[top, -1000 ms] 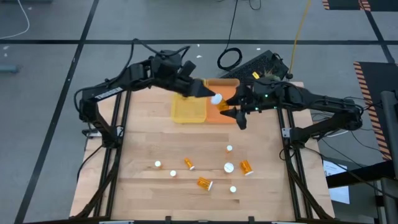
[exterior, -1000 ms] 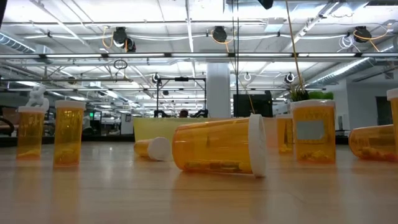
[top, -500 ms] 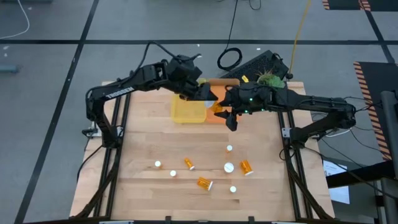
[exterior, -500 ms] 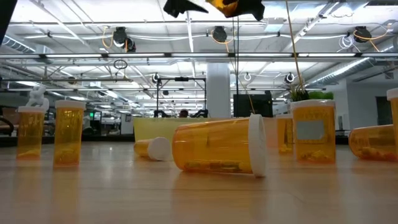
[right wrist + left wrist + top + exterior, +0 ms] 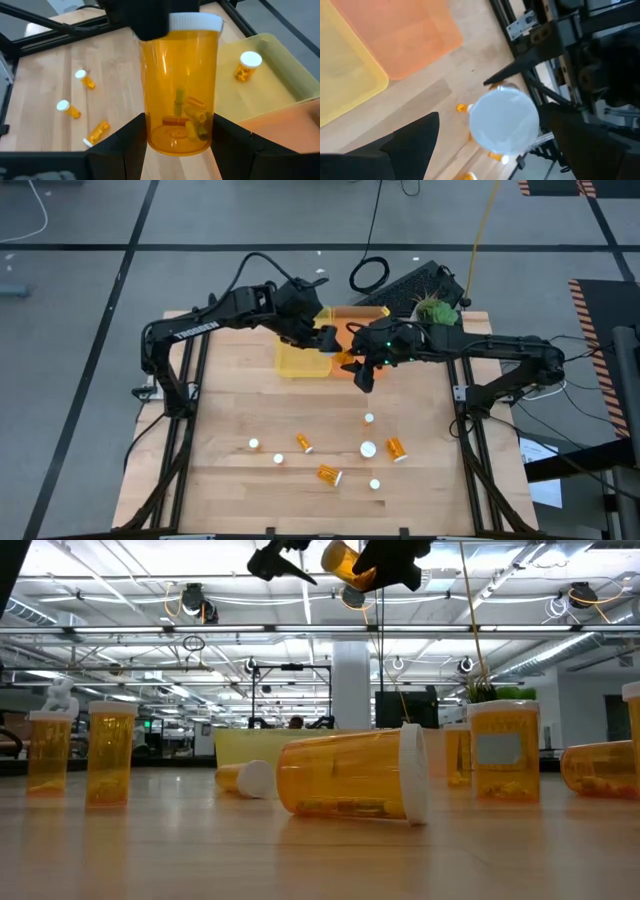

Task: Pick and place medicine bottles into bin by pill shape (circle, oval)
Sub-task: Put the large orange capsule bottle into the yellow bin

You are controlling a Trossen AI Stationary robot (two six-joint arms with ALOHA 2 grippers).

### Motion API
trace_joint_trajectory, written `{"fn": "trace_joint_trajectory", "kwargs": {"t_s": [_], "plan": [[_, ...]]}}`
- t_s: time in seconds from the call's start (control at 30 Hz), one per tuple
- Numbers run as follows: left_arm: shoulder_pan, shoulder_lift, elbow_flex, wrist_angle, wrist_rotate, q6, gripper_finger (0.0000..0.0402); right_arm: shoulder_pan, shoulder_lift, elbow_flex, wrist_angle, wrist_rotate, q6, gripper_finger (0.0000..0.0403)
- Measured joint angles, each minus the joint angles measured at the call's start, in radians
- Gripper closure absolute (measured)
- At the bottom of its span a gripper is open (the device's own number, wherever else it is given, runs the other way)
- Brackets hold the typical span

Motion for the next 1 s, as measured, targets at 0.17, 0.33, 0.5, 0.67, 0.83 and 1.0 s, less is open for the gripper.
{"fn": "trace_joint_trajectory", "kwargs": {"t_s": [0.17,0.33,0.5,0.67,0.83,1.0], "plan": [[0.001,0.010,0.000,0.001,-0.008,0.010,0.0050,-0.002,0.000,0.000,0.000,0.001,-0.008,0.0218],[0.004,0.018,0.002,0.010,-0.004,0.010,0.0094,-0.002,0.000,0.000,0.000,0.001,-0.008,0.0218],[0.004,0.023,0.001,0.010,0.019,0.011,0.0134,-0.002,0.000,0.000,0.001,0.002,-0.008,0.0218],[0.004,0.022,0.002,0.010,0.021,0.011,0.0174,-0.002,0.000,0.000,-0.001,0.002,-0.009,0.0218],[0.004,0.022,0.001,0.009,0.027,0.015,0.0191,-0.002,0.000,0.000,-0.002,0.003,-0.008,0.0218],[0.004,0.022,0.001,0.010,0.027,0.018,0.0178,-0.002,0.000,0.000,-0.001,0.004,-0.012,0.0218]]}}
